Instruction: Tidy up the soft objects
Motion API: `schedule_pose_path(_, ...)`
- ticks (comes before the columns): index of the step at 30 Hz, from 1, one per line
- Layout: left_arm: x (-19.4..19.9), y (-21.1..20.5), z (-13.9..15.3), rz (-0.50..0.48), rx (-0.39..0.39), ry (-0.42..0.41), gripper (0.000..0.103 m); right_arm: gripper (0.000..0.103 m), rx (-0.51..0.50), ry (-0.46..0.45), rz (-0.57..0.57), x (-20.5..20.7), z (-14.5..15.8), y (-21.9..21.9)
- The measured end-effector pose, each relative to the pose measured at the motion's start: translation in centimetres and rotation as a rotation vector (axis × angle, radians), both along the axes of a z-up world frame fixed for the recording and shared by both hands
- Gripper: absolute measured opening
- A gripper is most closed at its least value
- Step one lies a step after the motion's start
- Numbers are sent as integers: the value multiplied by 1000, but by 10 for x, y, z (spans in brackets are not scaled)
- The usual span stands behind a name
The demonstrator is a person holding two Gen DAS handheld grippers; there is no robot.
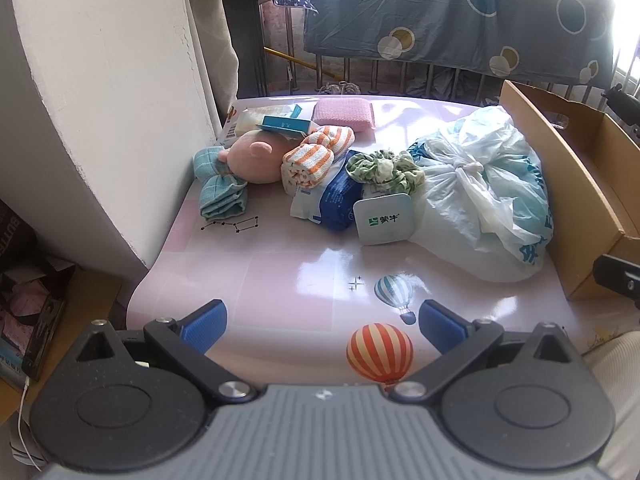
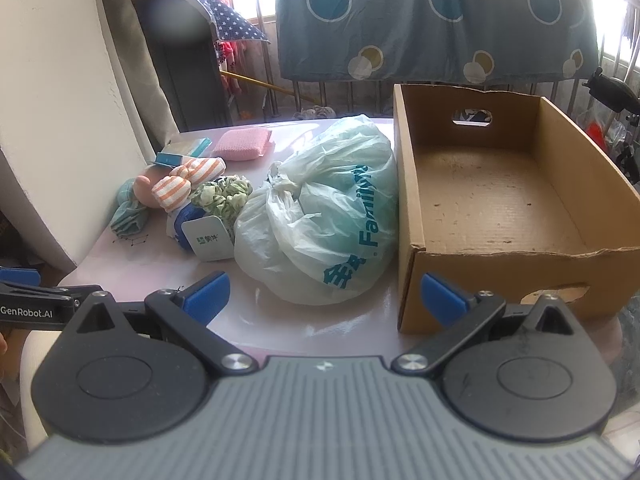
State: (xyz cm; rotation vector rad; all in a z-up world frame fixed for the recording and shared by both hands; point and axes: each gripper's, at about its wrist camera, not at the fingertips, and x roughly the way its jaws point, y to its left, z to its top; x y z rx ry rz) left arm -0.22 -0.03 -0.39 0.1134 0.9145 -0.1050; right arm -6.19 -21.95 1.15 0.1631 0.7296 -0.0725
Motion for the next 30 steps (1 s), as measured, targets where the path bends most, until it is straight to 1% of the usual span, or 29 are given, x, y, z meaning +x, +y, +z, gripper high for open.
schedule_pose_path(30, 2, 1, 1, -4, 3, 0, 102, 102, 17, 9, -5, 3, -3, -1)
